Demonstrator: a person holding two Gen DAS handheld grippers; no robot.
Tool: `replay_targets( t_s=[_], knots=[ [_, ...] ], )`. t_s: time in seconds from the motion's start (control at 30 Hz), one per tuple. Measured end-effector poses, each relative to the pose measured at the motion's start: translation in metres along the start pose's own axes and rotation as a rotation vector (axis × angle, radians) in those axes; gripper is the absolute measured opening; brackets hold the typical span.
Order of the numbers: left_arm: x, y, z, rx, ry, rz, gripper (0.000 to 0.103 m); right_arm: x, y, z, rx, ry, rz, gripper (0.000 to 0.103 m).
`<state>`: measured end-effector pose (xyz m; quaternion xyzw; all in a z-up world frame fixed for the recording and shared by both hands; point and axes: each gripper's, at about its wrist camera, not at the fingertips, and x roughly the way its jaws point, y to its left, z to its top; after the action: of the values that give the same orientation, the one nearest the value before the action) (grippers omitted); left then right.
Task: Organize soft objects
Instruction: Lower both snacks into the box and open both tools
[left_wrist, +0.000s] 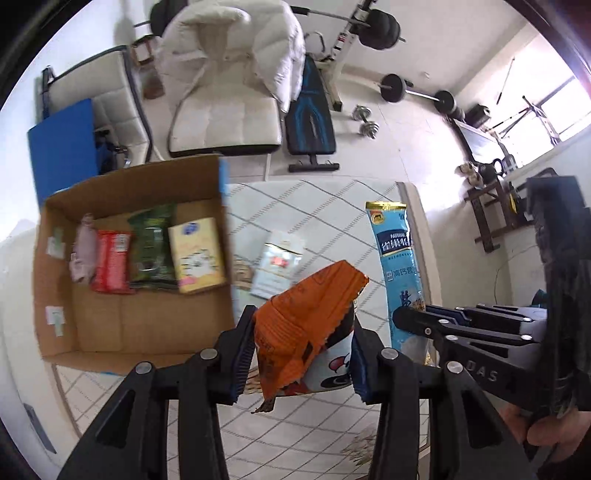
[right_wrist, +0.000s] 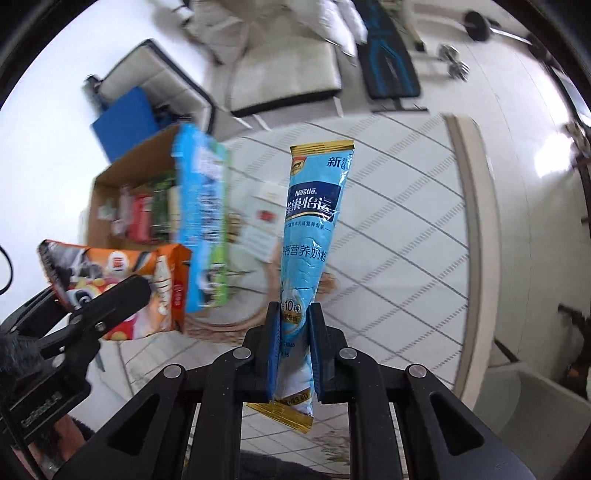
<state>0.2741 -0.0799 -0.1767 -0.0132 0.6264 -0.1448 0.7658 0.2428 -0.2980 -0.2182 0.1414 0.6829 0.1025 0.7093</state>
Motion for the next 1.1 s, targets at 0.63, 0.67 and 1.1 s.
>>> replay_targets(
  t_s=[0.63,0.67,1.1],
  knots=[
    [0.064,0.185,-0.005,-0.215,0.184,-0.034,0.041,0.103,0.170,0.040,-0.086,0.098,-0.053,0.016],
    [0.074,0.183,-0.005,-0.206,0.206,-0.037,0.042,0.108,0.170,0.043,-0.084,0.104,-0.063,0.016],
    [0.077,0.211,-0.010,-0.208,0.210,0.024,0.091,0.129,0.195,0.052,-0.095,0.122,-0.075,0.016]
  ],
)
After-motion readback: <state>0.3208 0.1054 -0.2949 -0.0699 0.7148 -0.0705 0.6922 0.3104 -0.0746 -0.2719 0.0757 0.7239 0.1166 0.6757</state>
